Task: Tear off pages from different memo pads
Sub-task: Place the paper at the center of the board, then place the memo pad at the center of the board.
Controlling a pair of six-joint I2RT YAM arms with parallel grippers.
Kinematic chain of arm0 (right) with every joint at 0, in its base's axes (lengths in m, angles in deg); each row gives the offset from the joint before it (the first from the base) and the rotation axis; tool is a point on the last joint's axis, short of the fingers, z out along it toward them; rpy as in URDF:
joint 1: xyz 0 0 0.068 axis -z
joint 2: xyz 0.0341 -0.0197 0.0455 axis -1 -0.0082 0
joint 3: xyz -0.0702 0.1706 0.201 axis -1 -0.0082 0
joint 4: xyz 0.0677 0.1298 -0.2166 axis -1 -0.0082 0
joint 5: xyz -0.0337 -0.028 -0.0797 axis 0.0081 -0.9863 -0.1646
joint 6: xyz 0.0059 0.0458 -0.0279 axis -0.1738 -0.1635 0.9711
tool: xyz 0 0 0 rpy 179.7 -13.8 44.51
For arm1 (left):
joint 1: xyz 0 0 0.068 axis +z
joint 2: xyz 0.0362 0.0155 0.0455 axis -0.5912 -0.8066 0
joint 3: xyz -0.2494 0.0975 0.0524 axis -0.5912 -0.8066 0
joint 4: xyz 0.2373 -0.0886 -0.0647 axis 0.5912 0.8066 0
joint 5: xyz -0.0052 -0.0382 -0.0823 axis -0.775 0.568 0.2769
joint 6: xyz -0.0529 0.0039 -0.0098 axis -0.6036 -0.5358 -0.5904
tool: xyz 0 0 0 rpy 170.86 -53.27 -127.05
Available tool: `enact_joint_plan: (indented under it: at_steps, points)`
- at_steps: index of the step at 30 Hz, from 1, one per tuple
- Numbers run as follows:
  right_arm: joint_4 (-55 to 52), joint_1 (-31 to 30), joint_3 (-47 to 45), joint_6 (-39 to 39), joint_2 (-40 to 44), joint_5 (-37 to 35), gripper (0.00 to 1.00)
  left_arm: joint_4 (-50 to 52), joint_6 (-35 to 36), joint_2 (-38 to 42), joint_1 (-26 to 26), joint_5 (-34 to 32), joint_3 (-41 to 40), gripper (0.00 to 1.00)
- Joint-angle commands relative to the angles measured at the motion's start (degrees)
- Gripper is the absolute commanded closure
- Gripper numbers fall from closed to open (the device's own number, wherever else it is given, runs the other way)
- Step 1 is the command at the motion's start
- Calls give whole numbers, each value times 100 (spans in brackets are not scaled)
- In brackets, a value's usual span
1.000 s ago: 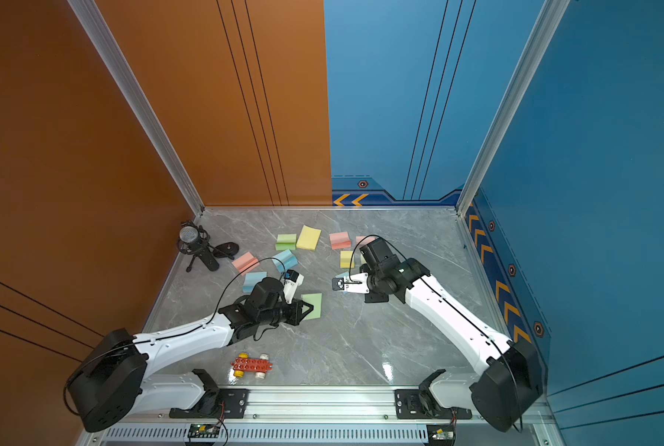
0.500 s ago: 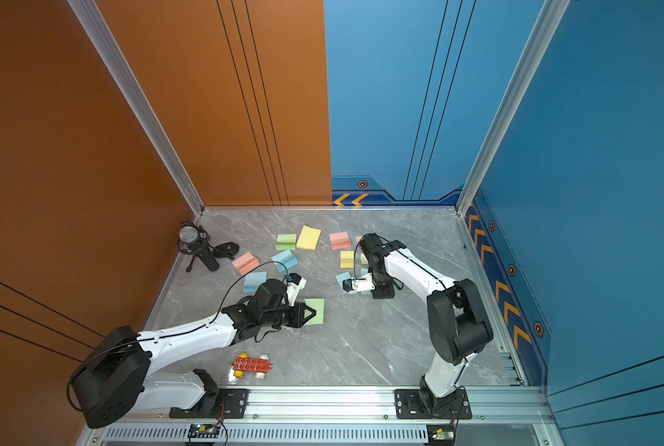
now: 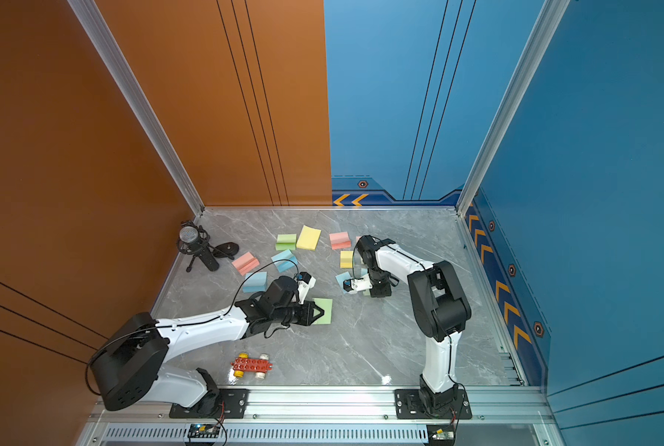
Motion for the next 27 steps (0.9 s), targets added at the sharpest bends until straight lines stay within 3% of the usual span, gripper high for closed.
enact_joint_plan:
  at_steps: [1,4,8,11,13,14,18,25,27]
  points:
    - [-321,-118,-86,47,-65,35,72,26,-111,-53,-54,-70,153,100]
    - [-754,-130,-95,-186,87,404,57,33,-268,-139,-68,-189,184,100]
    - [-1008,-138,-508,-283,640,893,47,34,-501,-530,-160,-128,471,100]
    - [-740,-113,-643,-812,1275,1086,42,27,-729,-977,-298,-129,821,100]
    - [-399,-50,-607,-1436,1818,1164,24,2,-900,-1259,-403,-265,1029,100]
    - [-291,-30,-603,-1639,2040,1207,2,-24,-985,-1373,-441,-322,1111,100]
    - [215,-16,-812,-2296,3161,1305,0,-102,-1277,-1931,-507,-471,1464,100]
    - [1658,-16,-1374,-3757,5094,550,0,-147,-1504,-2604,-526,-727,1767,100]
    - [1839,-20,-1457,-4023,5508,554,0,-147,-1542,-2707,-508,-881,1817,95]
